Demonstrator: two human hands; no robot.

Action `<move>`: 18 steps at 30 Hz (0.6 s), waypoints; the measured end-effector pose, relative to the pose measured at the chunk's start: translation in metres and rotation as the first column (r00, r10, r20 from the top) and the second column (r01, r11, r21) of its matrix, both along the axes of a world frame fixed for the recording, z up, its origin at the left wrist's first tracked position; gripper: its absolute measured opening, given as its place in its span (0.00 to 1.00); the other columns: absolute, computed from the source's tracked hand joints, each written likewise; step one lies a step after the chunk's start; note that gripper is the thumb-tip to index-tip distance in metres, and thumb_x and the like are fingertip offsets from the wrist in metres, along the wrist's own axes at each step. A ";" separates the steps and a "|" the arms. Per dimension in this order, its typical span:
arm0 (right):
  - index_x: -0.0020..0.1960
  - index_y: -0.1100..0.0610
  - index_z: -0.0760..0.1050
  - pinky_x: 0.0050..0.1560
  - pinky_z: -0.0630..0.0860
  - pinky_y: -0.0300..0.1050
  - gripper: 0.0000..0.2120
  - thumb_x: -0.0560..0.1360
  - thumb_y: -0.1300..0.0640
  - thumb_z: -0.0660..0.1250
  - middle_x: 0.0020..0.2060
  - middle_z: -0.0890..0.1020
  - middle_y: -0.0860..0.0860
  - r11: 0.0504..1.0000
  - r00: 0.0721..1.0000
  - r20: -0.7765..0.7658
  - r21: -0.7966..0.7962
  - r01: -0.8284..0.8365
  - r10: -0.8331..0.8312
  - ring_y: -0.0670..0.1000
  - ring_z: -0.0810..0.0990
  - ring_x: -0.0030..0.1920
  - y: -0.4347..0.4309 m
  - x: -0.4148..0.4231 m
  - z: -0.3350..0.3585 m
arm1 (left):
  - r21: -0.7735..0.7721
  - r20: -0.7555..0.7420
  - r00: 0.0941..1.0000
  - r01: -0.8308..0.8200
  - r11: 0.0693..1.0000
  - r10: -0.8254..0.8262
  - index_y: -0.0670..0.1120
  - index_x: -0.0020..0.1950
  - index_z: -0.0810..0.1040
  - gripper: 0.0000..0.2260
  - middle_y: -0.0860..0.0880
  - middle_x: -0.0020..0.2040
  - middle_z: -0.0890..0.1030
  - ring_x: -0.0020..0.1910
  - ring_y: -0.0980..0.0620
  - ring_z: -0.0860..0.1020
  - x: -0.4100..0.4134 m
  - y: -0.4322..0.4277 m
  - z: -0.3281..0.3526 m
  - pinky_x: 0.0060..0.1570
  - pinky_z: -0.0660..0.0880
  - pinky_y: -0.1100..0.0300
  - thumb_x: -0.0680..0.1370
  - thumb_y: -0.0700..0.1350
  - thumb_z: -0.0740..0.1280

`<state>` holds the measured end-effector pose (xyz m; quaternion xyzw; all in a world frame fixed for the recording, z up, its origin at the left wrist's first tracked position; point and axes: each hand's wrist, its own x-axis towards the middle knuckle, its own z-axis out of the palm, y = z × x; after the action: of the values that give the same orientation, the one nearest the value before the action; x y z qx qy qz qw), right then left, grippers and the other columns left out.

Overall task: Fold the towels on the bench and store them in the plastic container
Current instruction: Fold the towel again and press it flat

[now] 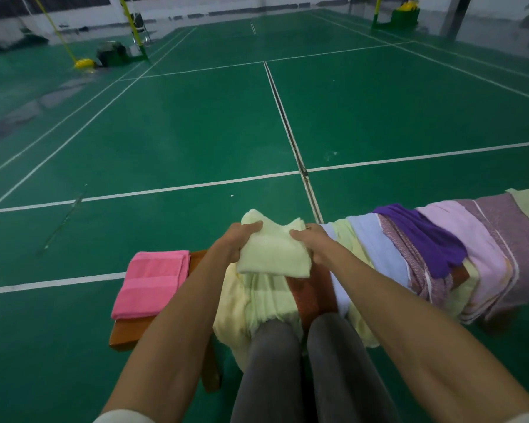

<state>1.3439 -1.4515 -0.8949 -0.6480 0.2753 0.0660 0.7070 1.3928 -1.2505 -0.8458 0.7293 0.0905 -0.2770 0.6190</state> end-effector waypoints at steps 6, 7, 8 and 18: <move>0.67 0.53 0.69 0.53 0.74 0.44 0.24 0.73 0.61 0.71 0.58 0.79 0.52 0.930 0.986 0.072 -0.347 -0.119 0.153 0.54 0.77 0.53 0.052 0.004 0.037 | 0.241 0.223 0.974 -0.093 0.966 0.039 0.39 0.66 0.76 0.15 0.40 0.58 0.80 0.56 0.40 0.80 -0.003 0.037 -0.013 0.56 0.79 0.46 0.80 0.40 0.64; 0.68 0.56 0.70 0.52 0.73 0.44 0.23 0.74 0.65 0.68 0.59 0.79 0.53 0.931 0.983 0.105 -0.348 -0.106 0.152 0.54 0.77 0.54 0.063 0.008 0.036 | 0.249 0.256 0.965 -0.123 0.961 0.058 0.40 0.66 0.76 0.14 0.41 0.59 0.80 0.56 0.40 0.79 -0.003 0.045 -0.015 0.55 0.78 0.47 0.81 0.40 0.63; 0.68 0.57 0.71 0.50 0.73 0.43 0.23 0.74 0.67 0.65 0.58 0.79 0.54 0.934 0.983 0.131 -0.348 -0.078 0.131 0.55 0.78 0.54 0.075 0.011 0.037 | 0.254 0.282 0.955 -0.161 0.954 0.086 0.40 0.66 0.76 0.14 0.41 0.59 0.80 0.55 0.41 0.79 -0.003 0.054 -0.016 0.55 0.78 0.48 0.81 0.41 0.63; 0.68 0.51 0.71 0.52 0.75 0.48 0.16 0.81 0.61 0.60 0.60 0.80 0.51 0.787 0.961 0.147 -0.610 -0.098 0.233 0.57 0.80 0.56 0.197 0.019 0.021 | 0.438 0.506 0.855 -0.368 0.820 0.113 0.43 0.62 0.75 0.12 0.46 0.53 0.80 0.49 0.47 0.77 -0.004 0.165 -0.034 0.45 0.71 0.55 0.84 0.49 0.62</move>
<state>1.3628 -1.2541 -0.8736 -0.8623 0.1459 -0.0321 0.4839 1.3888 -1.0856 -0.8797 0.8950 0.1074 0.0210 0.4324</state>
